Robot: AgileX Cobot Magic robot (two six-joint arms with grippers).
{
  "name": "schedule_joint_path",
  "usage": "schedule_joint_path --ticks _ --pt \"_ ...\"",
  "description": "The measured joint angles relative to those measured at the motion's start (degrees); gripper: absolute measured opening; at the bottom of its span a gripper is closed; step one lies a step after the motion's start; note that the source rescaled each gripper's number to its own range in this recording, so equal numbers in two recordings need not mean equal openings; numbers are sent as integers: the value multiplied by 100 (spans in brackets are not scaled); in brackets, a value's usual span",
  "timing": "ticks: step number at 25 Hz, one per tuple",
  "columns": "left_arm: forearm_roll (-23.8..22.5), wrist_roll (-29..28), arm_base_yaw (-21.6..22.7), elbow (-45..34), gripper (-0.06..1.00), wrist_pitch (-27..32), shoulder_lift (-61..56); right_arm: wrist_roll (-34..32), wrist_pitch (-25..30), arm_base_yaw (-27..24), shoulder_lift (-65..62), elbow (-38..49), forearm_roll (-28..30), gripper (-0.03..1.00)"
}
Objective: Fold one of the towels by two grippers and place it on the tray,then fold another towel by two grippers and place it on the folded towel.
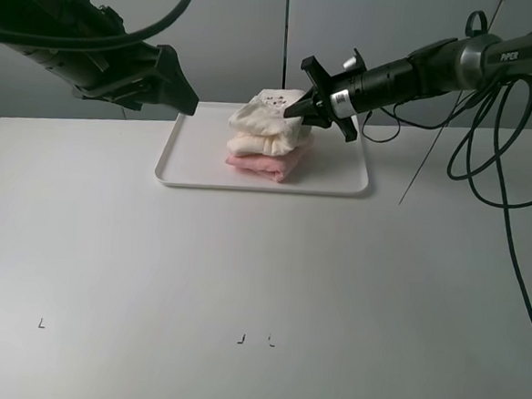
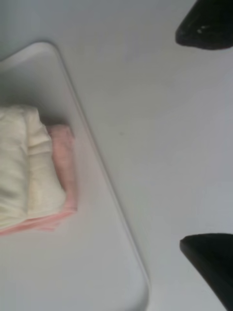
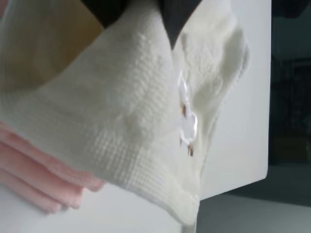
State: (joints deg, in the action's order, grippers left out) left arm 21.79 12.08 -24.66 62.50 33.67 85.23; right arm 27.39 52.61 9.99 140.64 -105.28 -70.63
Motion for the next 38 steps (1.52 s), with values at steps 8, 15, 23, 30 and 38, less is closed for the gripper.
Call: schedule_joint_path --ticks 8,15,23,30,38 --pt "0 10 0 0 97 -10 0 267 328 96 0 0 334 91" --pt "0 31 0 0 97 0 0 248 499 50 -589 0 1339 100" --pt "0 -19 0 0 97 135 -15 -710 917 -257 -2019 343 3365 100" --pt "-781 -439 0 -158 97 211 -1036 -311 -474 -256 -4471 3295 3888 100" --pt "-1377 -980 0 -1588 97 463 -3253 -424 -723 -256 -7995 6019 4770 100"
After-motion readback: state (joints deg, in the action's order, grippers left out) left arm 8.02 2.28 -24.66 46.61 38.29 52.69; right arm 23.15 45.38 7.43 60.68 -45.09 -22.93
